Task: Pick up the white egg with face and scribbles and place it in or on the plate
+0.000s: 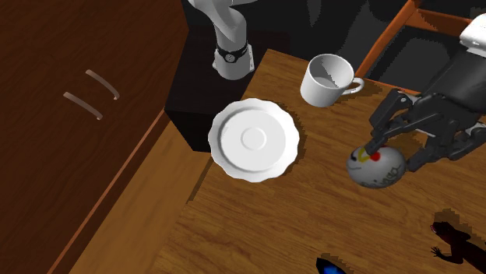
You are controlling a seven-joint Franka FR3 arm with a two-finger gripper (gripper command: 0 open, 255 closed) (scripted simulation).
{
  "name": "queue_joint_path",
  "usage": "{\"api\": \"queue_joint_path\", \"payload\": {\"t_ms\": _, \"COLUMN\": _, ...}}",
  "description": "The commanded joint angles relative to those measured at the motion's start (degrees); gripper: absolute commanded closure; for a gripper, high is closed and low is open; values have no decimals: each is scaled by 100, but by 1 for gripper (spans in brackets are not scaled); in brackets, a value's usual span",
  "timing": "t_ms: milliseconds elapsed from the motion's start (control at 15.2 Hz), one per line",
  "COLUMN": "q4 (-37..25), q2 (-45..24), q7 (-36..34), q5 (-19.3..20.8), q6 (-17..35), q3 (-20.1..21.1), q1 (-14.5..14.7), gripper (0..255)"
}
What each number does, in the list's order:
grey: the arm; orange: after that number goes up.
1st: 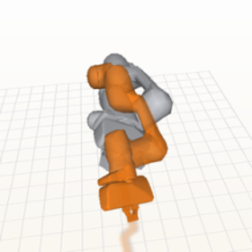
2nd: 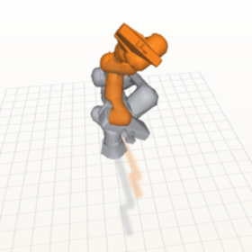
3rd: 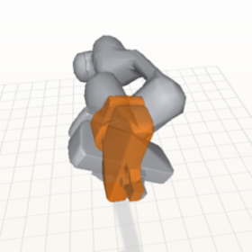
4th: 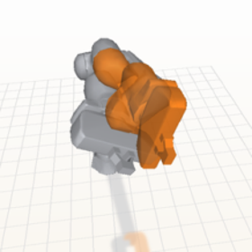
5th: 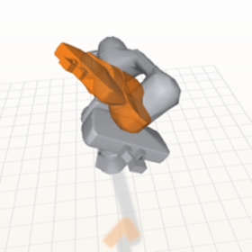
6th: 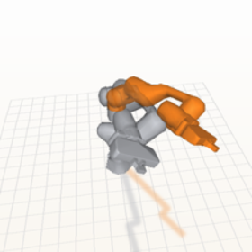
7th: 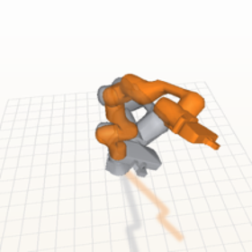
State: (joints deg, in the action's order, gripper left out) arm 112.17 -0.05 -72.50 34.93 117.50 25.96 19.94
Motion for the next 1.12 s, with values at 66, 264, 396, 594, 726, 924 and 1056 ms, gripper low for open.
{"api": "queue_joint_path", "payload": {"t_ms": 66, "q4": -177, "q2": 53, "q7": 153, "q5": -89, "q6": -178, "q3": -1, "q1": -1, "gripper": 255}}
{"api": "queue_joint_path", "payload": {"t_ms": 264, "q4": -351, "q2": 94, "q7": 280, "q5": -162, "q6": -354, "q3": 3, "q1": 3, "gripper": 255}}
{"api": "queue_joint_path", "payload": {"t_ms": 396, "q4": -473, "q2": 115, "q7": 361, "q5": -205, "q6": -475, "q3": 5, "q1": 7, "gripper": 255}}
{"api": "queue_joint_path", "payload": {"t_ms": 594, "q4": -331, "q2": 361, "q7": 536, "q5": -341, "q6": -466, "q3": -56, "q1": -45, "gripper": 255}}
{"api": "queue_joint_path", "payload": {"t_ms": 726, "q4": 115, "q2": 814, "q7": 782, "q5": -541, "q6": -289, "q3": -201, "q1": -130, "gripper": 255}}
{"api": "queue_joint_path", "payload": {"t_ms": 924, "q4": 724, "q2": 1457, "q7": 1171, "q5": -796, "q6": -78, "q3": -468, "q1": -192, "gripper": 255}}
{"api": "queue_joint_path", "payload": {"t_ms": 1056, "q4": 1093, "q2": 1862, "q7": 1435, "q5": -929, "q6": 27, "q3": -668, "q1": -206, "gripper": 255}}
